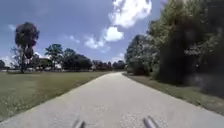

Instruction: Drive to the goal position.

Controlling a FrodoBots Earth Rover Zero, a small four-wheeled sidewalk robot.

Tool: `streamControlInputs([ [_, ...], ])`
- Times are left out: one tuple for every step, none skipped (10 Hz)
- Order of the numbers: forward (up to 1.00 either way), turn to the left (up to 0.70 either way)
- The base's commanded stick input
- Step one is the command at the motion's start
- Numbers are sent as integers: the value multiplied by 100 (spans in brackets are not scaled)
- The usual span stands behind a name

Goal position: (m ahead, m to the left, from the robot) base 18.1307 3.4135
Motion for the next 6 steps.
streamControlInputs([
  [50,0],
  [50,0],
  [50,0],
  [50,0],
  [50,0],
  [50,0],
])
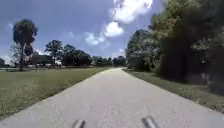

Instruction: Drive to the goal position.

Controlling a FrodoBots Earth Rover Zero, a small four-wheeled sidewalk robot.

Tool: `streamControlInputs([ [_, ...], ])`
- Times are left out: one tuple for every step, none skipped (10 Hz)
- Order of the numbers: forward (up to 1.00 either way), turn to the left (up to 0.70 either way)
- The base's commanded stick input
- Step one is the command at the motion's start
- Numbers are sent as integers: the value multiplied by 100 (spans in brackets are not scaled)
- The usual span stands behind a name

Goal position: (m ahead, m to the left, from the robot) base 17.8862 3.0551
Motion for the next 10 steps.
streamControlInputs([
  [50,0],
  [50,0],
  [50,0],
  [50,0],
  [50,0],
  [50,0],
  [50,0],
  [50,0],
  [50,0],
  [50,0],
])
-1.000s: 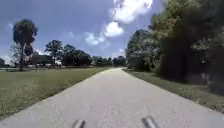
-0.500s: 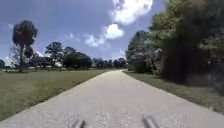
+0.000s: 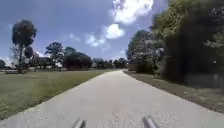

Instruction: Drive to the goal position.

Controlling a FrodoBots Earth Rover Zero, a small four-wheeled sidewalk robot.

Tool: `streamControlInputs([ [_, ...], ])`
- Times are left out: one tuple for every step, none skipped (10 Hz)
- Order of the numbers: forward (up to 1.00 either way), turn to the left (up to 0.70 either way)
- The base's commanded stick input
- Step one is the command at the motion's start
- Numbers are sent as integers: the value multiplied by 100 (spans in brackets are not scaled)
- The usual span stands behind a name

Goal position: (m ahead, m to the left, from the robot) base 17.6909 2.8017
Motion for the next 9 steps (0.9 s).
streamControlInputs([
  [50,0],
  [50,0],
  [50,0],
  [50,0],
  [50,0],
  [50,0],
  [50,0],
  [50,0],
  [50,0],
])
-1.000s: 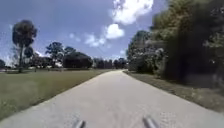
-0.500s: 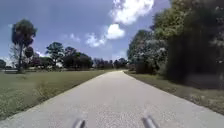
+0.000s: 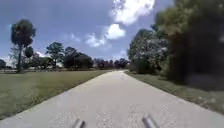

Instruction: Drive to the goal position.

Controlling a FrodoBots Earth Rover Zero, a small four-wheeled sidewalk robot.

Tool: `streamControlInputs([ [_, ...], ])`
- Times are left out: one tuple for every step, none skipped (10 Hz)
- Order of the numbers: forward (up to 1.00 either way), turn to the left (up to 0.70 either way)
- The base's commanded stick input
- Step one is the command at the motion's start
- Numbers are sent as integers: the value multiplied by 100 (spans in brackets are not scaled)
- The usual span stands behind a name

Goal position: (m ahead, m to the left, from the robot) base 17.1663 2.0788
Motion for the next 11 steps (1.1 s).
streamControlInputs([
  [50,0],
  [50,0],
  [50,0],
  [50,0],
  [50,0],
  [50,0],
  [50,0],
  [50,0],
  [50,0],
  [50,0],
  [50,0],
])
